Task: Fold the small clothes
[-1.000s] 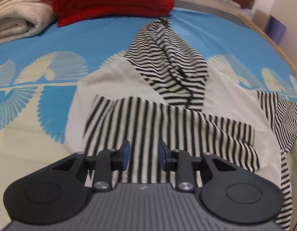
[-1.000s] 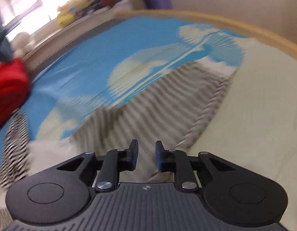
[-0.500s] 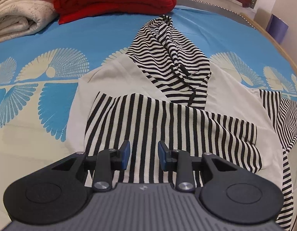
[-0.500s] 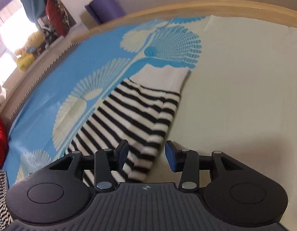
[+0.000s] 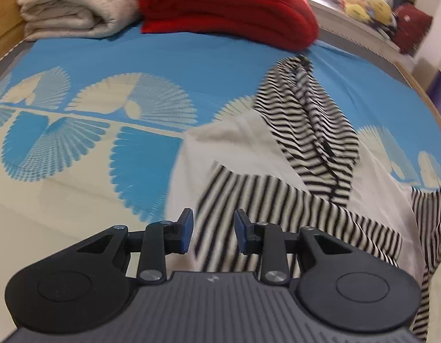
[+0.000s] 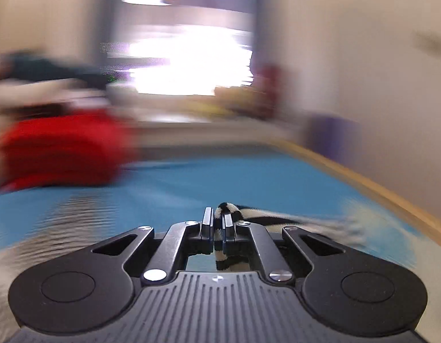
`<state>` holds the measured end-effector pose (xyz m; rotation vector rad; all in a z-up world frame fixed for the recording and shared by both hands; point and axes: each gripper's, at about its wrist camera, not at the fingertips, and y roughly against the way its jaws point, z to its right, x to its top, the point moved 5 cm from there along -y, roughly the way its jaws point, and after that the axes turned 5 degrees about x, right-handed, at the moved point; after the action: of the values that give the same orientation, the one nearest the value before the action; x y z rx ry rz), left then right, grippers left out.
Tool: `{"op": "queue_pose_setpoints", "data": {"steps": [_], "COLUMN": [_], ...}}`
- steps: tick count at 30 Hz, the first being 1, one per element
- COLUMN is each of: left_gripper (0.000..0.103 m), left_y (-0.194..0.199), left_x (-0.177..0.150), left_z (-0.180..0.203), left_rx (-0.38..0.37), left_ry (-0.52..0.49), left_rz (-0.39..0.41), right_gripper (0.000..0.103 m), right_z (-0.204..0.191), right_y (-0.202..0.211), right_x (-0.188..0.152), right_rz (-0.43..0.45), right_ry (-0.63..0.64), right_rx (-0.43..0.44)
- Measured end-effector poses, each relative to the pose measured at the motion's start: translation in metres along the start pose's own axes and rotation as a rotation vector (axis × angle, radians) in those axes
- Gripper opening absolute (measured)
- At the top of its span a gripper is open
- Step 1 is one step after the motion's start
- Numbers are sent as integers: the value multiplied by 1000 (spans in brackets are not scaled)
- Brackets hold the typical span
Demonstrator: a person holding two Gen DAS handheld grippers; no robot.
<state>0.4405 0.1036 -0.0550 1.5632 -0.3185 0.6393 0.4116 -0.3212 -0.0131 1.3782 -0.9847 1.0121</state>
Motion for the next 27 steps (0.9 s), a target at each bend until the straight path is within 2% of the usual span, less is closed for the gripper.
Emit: {"op": "queue_pose_setpoints", "data": {"steps": [2,3,5,6,7,10,12,14,16,18,22,25,27], "left_gripper": [35,35,35,35,36,36,36,36,36,36,36,36,42], "left_y": [0,0,-1,-2,-3,-8,-13,-19,-23,-25,-25,-27,-33], "left_x": [3,4,4,4,3,0,-5,-12,-21,-30,-43,-59,-68], "left_z": [-8,-11,-14,-15,-15,-15,-9,1,18,35,78,110,125], "left_rx": [2,-1,-19,-30,-45,-81,-88,-101,-121,-136,-223,-258,-269], "left_ry": [23,34,48,56,67,96,92,72,17,-15,-96,-175,-203], "left_rz": [-4,-8,-19,-28,-39,-71,-87,-109,-123,-120,-98,-70,-67], "right_gripper": [7,7,14,15,15,24,37,44,44,44,44,44,44], "right_z": [-86,-125,-175,-194,-206,-210,-197,-177,-160,-139,-99,-66,-47], "right_y": [12,16,19,20,20,24,26,24,17,10,-7,-16,-18], "right_x": [-7,-19,-51,-72,-86,-105,-99,-90,-85,-87,-98,-119,-137], "right_rz": [-49,-116,-280,-395,-481,-643,-663,-631,-580,-585,-591,-663,-717], "right_ry": [88,100,43,18,8,-44,-120,-173,-209,-251,-367,-493,-602], "right_rx": [274,404,563,619,626,516,485,410,342,249,151,25,-25]}}
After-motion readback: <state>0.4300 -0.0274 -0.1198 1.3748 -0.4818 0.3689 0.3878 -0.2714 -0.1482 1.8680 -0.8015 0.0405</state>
